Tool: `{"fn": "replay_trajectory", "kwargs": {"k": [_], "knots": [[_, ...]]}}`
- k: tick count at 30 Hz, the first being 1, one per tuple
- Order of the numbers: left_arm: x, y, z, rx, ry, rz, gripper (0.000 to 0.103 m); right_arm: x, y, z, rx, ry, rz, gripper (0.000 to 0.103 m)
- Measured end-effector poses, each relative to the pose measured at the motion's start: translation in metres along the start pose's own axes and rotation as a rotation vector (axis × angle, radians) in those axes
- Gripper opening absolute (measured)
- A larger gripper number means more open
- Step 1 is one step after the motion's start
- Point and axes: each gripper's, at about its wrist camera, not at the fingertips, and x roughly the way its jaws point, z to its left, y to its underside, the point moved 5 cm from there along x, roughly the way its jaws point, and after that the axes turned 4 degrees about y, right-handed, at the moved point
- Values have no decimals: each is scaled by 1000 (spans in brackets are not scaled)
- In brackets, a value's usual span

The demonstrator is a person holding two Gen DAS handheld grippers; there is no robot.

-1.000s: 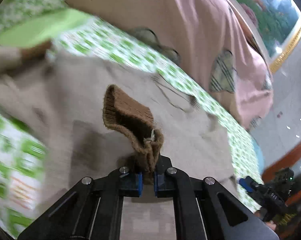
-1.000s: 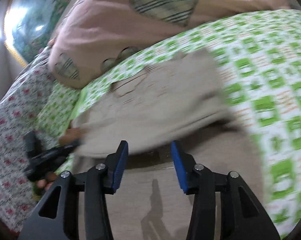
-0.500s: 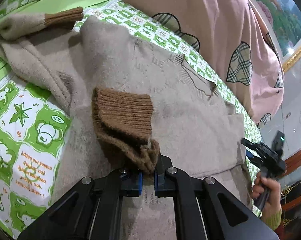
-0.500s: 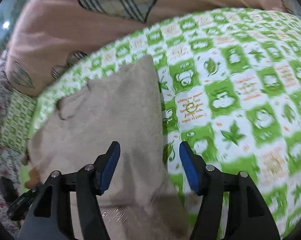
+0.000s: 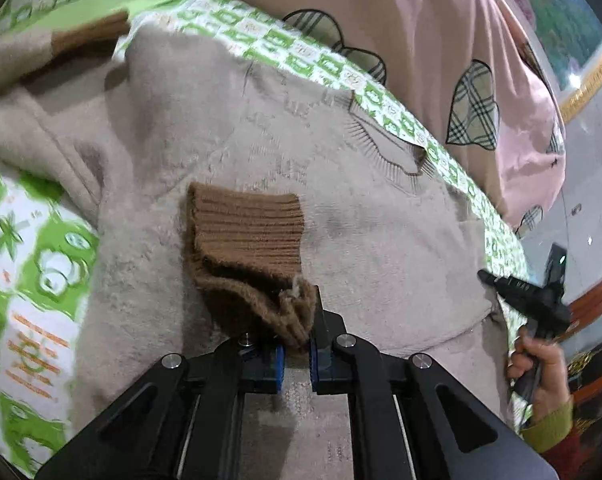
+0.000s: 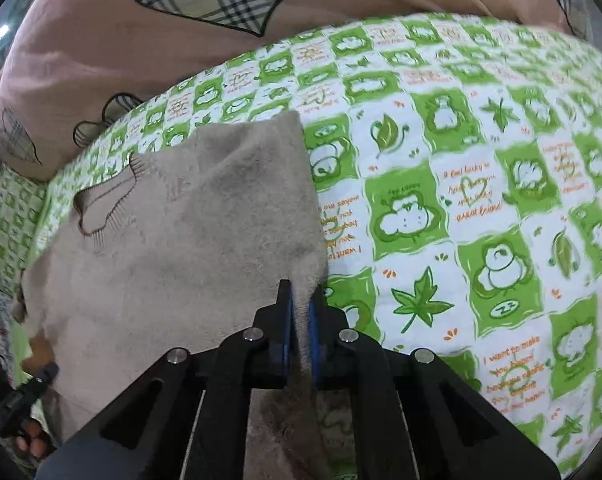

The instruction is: Fold small clothes

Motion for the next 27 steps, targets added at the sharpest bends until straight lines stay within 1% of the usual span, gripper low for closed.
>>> {"fn": "replay_trajectory", "kwargs": {"k": [1,2,3,4,5,6,7,9,10,11,12,14,15,16,17,18,19,20,22,24,25,27], "knots": [[-1,-1,-1,11,-6,0,10,-7,0,1,-4,45,-23,17],[-2,-1,-2,16,-8,2,11,-18,0,4,-18,92,-62,17],[-2,-1,-1,14,-3,5,11,-27,3,10,-34,89,-94,18],[-2,0,0,5,1,8,11,-33,6,18,-42,50,-140,19],[-3,0,2,-1,-1,9,12,-37,12,28,-60,-5,-148,20],[-4,1,4,-6,-5,11,12,-36,20,37,-80,-68,-129,26],[-5,3,5,-8,-8,12,13,-29,28,42,-90,-95,-88,33],[-13,6,8,-6,-16,12,15,-10,40,35,-92,-30,-16,34],[-18,8,9,2,-20,12,16,-8,43,30,-80,-49,-22,34],[-25,9,10,12,-26,12,21,-14,43,27,-53,-69,-34,34],[-37,9,12,29,-36,2,24,-19,43,26,-39,-69,-29,34],[-56,2,18,53,-45,-38,38,-34,45,30,-33,-79,-40,37],[-65,-3,21,64,-57,-59,41,-44,47,33,-38,-105,-56,42],[-78,-14,29,83,-100,-90,47,-51,50,38,-43,-129,-62,47],[-84,-22,35,92,-132,-103,54,-58,56,43,-49,-154,-63,49],[-90,-32,42,105,-178,-122,56,-62,60,49,-52,-169,-59,51],[-97,-47,52,127,-244,-148,61,-64,66,53,-55,-188,-51,51],[-100,-56,56,136,-277,-161,71,-66,75,59,-58,-219,-33,51],[-103,-83,73,167,-388,-201,84,-68,89,70,-47,-253,-17,51],[-95,-100,82,205,-453,-192,84,-71,102,81,-35,-278,-17,51],[-85,-110,91,220,-488,-161,84,-73,107,86,-34,-292,-13,51],[-71,-118,103,229,-515,-116,84,-76,114,93,-27,-314,-6,51]]}}
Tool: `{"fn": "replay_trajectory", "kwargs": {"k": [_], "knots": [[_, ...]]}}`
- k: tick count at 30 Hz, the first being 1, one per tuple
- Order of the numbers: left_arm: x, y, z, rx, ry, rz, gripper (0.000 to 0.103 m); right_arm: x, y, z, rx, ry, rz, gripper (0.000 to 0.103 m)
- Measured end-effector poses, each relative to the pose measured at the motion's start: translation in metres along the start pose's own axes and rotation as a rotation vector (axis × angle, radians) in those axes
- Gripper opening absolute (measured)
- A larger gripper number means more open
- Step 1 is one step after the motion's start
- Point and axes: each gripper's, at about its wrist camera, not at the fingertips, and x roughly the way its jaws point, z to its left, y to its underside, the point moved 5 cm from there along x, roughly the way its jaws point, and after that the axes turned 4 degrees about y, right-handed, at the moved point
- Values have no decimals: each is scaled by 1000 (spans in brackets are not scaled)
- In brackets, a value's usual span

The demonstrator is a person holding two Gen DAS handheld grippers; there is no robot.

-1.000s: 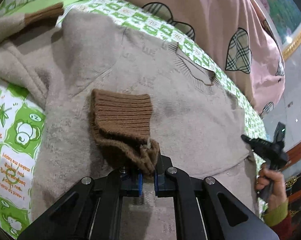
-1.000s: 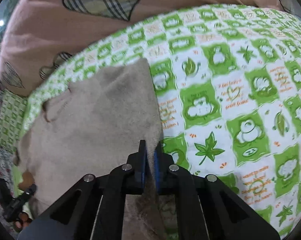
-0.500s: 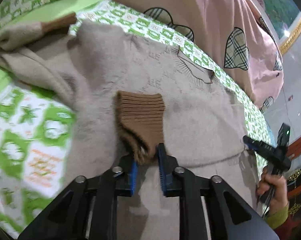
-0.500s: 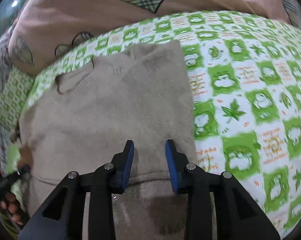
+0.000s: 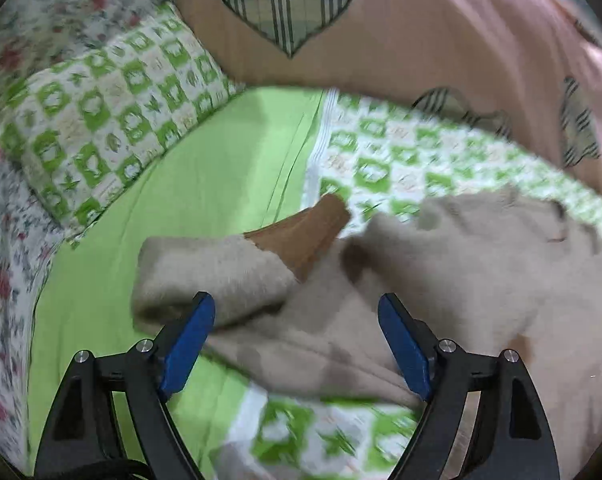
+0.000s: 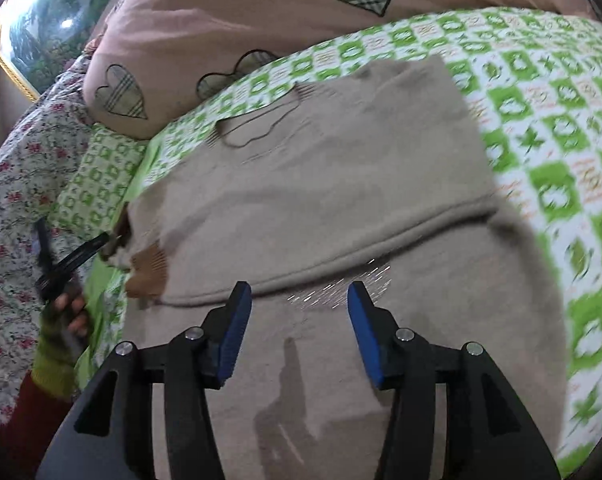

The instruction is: Fold small clothes

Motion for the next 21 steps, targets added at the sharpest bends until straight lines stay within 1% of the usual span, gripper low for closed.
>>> {"fn": "replay_trajectory", "kwargs": {"k": [2,3,4,5,6,7,9,11,15,18,19,21], "knots": [[20,-5,5,2,-11,27,84,4,5,4,10,-11,13,51],[29,-9,13,-32,-7,31,81,6,7,6,8,-7,17,51],[32,-10,19,-60,-5,28,61,6,9,7,6,-4,21,51],[35,-12,25,-88,12,26,27,7,11,7,4,-2,27,51],[38,-14,31,-120,37,36,13,6,12,6,7,-1,33,51],[39,-14,38,-155,50,41,7,5,14,5,12,2,36,51],[31,-16,43,-189,82,2,4,3,17,2,16,8,37,51],[9,-16,37,-180,112,-44,1,0,19,0,20,6,31,51],[-24,-24,7,-89,138,-118,0,-4,23,-4,38,-4,24,51],[-28,-32,-7,-34,123,-133,0,-8,25,-4,30,3,12,51],[-25,-34,-8,-21,111,-124,2,-12,27,-3,24,7,7,51],[-14,-33,-10,10,69,-84,13,-14,29,-6,40,-2,12,51]]}}
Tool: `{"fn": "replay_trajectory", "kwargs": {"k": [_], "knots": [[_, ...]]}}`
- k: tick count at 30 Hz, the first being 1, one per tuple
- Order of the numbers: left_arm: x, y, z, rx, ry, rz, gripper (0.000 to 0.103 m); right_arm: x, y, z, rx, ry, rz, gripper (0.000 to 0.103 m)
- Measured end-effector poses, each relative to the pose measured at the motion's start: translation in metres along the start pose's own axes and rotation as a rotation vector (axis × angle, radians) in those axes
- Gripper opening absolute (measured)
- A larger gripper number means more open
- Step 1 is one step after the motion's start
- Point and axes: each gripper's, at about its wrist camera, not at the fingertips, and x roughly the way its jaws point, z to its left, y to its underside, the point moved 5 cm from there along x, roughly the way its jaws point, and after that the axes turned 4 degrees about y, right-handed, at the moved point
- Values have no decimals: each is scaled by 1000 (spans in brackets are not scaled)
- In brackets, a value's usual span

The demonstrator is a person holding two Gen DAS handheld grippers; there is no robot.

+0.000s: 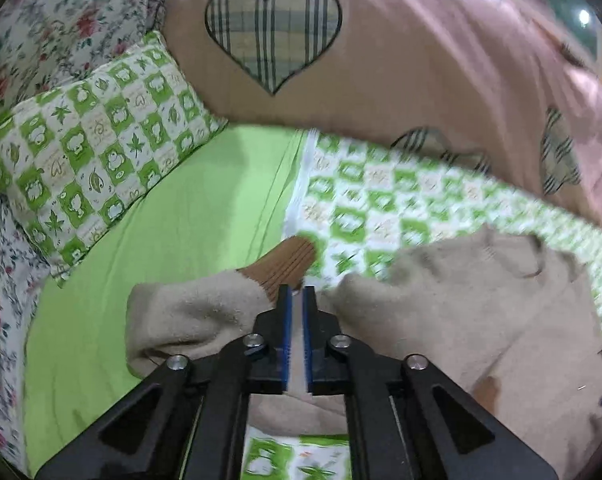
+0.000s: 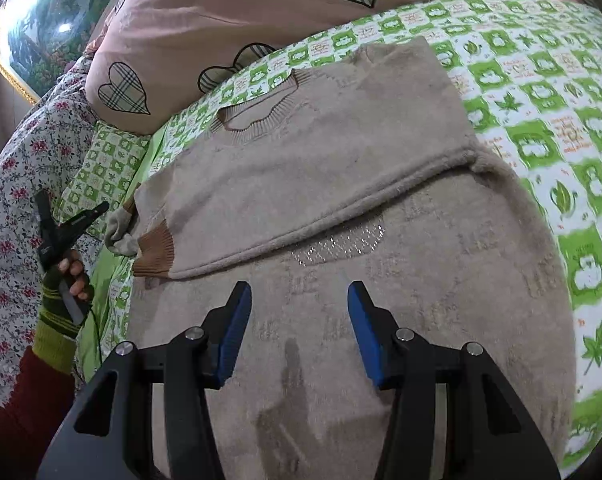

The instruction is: Fold small clothes

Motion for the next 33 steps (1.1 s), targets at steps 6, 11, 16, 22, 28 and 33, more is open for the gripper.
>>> {"fn": "replay_trajectory", "kwargs": {"k": [6,11,16,22,28,33], "knots": [[54,11,21,68,-186,130,79,2,8,-20,72,18,33,51],[82,12,42,8,-176,197,12,7,9,-23,86,28,50,51],[42,0,49,-144,-56,92,5,9,9,-14,75,6,48,51],[-55,-19,-40,-94,179,-90,5,12,12,-2,60,-35,46,51],[-96,-17,-164,-59,463,-140,5,2,12,-4,78,-50,16,51],[-71,15,-266,-3,598,-49,5,-17,10,-26,115,-23,-21,51]]}}
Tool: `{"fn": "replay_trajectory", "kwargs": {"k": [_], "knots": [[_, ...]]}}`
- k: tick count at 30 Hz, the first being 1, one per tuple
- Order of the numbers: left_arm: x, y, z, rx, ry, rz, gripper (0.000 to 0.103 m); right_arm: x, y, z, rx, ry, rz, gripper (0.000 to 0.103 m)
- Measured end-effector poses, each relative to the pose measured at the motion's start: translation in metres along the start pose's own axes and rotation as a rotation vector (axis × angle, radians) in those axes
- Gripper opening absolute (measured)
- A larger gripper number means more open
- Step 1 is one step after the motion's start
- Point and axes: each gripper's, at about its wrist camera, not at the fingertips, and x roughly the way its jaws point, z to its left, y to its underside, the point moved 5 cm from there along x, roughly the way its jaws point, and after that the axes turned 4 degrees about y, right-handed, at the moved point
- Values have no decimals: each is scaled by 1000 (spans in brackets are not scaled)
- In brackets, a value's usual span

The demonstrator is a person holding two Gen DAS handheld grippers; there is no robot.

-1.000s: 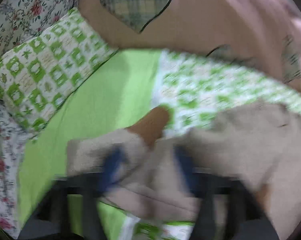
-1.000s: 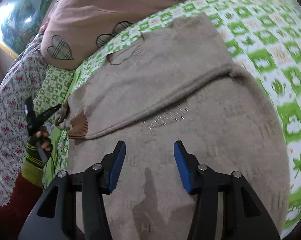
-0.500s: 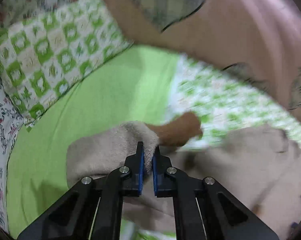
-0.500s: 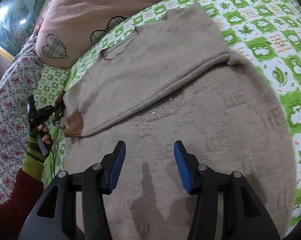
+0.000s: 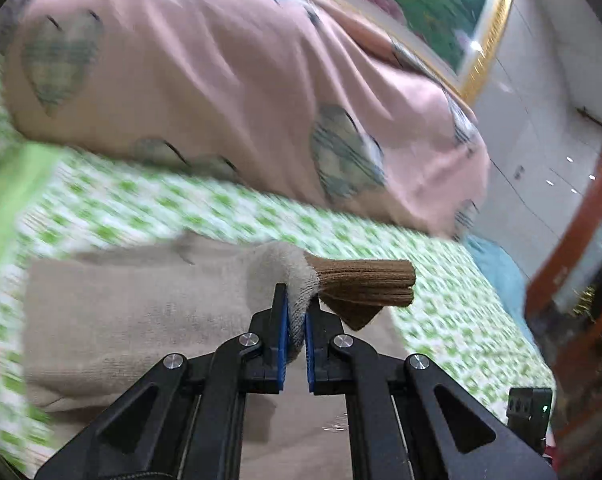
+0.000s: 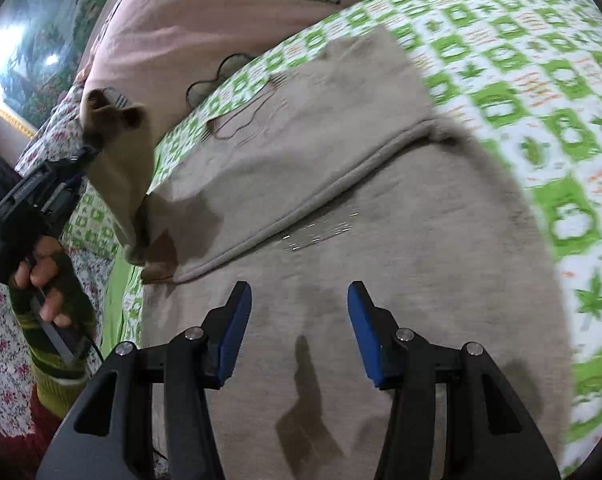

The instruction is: Fold small clothes

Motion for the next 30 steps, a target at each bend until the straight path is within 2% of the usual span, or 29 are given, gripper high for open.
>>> {"fn": "replay_trajectory", "kwargs": {"k": [4,10,12,14,15,17,19,21,23,25,28,30], "knots": [[48,35,-17,-8,21,89,5,-16,-6,-22,38,27,-35,51],[85,71,-11,0,-2,188,6,-23,-11,-39,71,42,-52,51],[88,78,-10,24,-12,215,12,-21,-13,-39,68,37,-51,51],[81,84,-8,48,-11,238,29,-17,-18,-34,63,29,-49,51],[76,85,-8,58,-11,239,32,-15,-20,-31,63,22,-47,52],[57,91,-4,71,-27,228,46,-9,-30,-23,63,1,-42,54],[32,97,6,70,-50,216,51,-3,-38,-17,72,-24,-39,59],[7,103,23,59,-104,199,51,4,-49,-10,88,-64,-37,59],[-22,109,52,26,-199,169,51,11,-57,-6,103,-81,-38,59],[-55,112,93,-33,-342,125,51,24,-69,-6,142,-99,-29,60],[-88,118,152,-142,-506,89,51,46,-80,-4,181,-110,21,60],[-92,124,183,-226,-529,119,49,62,-84,8,190,-147,48,60]]}}
